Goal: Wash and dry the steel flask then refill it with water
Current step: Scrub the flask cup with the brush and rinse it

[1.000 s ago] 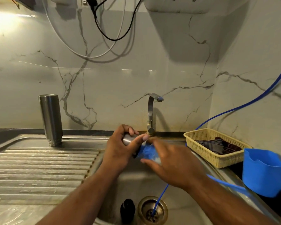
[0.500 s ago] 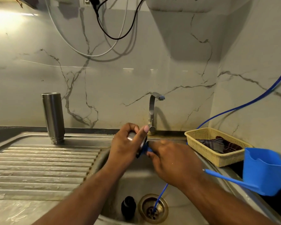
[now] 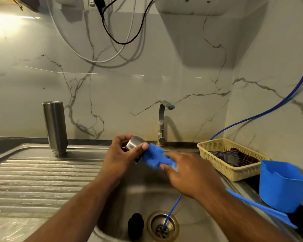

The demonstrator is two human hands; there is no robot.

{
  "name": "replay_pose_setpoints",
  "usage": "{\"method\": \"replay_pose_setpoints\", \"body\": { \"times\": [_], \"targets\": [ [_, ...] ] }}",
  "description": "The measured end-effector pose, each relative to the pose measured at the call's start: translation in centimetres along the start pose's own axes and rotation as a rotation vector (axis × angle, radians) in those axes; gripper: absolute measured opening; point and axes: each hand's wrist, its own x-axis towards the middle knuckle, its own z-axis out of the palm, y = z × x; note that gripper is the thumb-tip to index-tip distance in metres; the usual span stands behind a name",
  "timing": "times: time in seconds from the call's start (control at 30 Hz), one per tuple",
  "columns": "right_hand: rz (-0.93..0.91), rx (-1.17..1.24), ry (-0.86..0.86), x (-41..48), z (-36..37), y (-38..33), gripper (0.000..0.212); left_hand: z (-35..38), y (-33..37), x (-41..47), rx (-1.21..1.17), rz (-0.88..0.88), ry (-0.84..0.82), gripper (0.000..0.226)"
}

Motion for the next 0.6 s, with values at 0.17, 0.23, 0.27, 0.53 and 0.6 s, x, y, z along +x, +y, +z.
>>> {"method": "replay_pose_setpoints", "body": {
  "times": [0.17,0.23,0.27,0.53,0.6],
  "targets": [
    [0.036,0.064,0.120,0.4,-0.5,0.9,0.048,-1.2,-1.0,1.0,0.327,0.114,-0.020,0.084],
    [-0.012,0.079,0.060,0.4,-0.2,0.4,0.051,-0.4,-1.2,0.9,0.438,0.191,-0.112,0.094],
    [-0.010,0.067,0.033,0.5,-0.1,0.3,0.053,-0.1,-1.2,0.8,0.462,0.228,-0.148,0.099],
    [0.014,0.097,-0.031,0.5,0.3,0.3,0.052,0.3,-0.9,0.4,0.477,0.348,-0.247,0.101],
    [0.056,0.043,0.061,1.0,0.4,0.6,0.050,0.5,-1.0,0.3,0.447,0.333,-0.246,0.101]
  ]
}}
